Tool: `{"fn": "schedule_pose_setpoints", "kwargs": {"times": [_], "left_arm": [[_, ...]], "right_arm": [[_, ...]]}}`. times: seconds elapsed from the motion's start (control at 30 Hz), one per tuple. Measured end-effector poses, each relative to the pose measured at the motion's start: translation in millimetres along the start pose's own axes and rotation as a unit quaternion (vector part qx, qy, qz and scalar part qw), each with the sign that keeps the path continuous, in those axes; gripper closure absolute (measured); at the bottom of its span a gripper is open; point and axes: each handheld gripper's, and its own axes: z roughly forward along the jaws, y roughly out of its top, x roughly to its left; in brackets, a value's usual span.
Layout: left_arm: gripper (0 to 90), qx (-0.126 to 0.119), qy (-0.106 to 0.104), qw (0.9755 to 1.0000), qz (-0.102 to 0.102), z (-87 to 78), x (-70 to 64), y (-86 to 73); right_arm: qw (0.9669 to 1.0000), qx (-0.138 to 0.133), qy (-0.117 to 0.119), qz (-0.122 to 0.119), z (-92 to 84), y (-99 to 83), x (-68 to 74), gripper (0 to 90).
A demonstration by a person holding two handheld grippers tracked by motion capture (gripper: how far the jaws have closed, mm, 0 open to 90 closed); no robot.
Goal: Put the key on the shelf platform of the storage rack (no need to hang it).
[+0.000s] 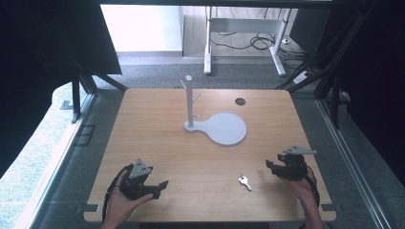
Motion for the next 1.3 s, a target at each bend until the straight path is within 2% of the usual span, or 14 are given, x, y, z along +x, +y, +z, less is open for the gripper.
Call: {"fn": "schedule_pose_setpoints", "kwargs": {"times": [0.47,0.93,1.13,1.3], "left_arm": [[23.0,-0.006,0.007,1.0,-0.003,-6.2,0.6,0.5],[23.0,-0.01,0.006,0.9999,-0.003,-10.6,2.3,0.0],[23.0,-0.013,0.009,0.9998,-0.007,-11.2,2.4,-0.3],[23.0,-0.009,0.008,0.9999,-0.005,-9.6,1.8,-0.5]], "right_arm": [[0.9999,-0.002,0.016,0.001,-6.1,8.1,2.3,43.0],[0.9983,0.035,0.028,-0.037,-19.8,36.1,15.1,46.9],[0.9975,0.04,0.034,-0.047,-24.6,42.1,18.9,48.1],[0.9966,0.046,0.041,-0.054,-21.4,42.4,25.8,47.9]]}}
